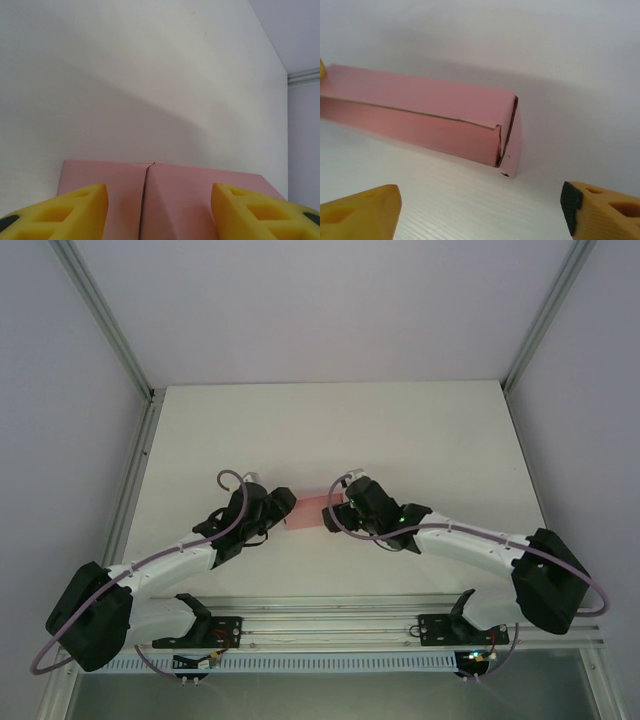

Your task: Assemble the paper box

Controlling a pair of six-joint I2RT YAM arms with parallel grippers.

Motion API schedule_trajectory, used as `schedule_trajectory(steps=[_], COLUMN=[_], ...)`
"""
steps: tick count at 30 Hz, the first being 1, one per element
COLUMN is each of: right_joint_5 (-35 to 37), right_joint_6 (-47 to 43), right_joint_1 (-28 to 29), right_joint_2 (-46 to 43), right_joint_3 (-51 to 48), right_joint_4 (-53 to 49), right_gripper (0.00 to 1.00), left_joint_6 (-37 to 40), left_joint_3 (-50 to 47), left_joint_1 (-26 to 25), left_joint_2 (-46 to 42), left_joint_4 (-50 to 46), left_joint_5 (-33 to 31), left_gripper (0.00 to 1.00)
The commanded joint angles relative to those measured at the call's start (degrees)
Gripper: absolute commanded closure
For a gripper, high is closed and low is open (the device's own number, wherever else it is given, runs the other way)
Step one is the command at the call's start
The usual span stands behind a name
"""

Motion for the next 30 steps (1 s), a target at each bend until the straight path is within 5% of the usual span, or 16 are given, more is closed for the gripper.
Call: schedule_trajectory(steps=[1, 11, 15, 19, 30], right_joint_5=[0.59, -1.34, -9.95, -9.83, -13.14], right_joint_6=[2.04, 10.72, 14.43, 15.97, 20.63], right_joint_1=[-0.05, -6.20, -9.47, -9.55, -9.58], right_joint_2=[-2.14, 4.99, 9.56, 9.15, 14.34], right_joint_3=[4.25, 10.84, 9.70, 3.30, -12.88], right_joint_4=[-4.32, -2.82, -0.48, 4.61, 25.86], right_gripper=[0.05, 0.01, 0.20, 0.37, 0.77], left_joint_6=[2.14, 3.84, 4.35, 4.29, 3.08], left_joint_3=[-2.76, -3.01, -2.96, -4.01, -7.39], left_joint_1=[0.30, 0.13, 0.08, -0.05, -0.04], left_joint_2=[1.94, 2.66, 2.30, 2.22, 1.12], left_joint_4=[-4.51, -4.69, -5.92, -5.18, -4.77], left_joint_5=[0.73, 1.10, 0.73, 0.49, -0.67], left_gripper=[0.44, 0.45, 0.45, 0.46, 0.69])
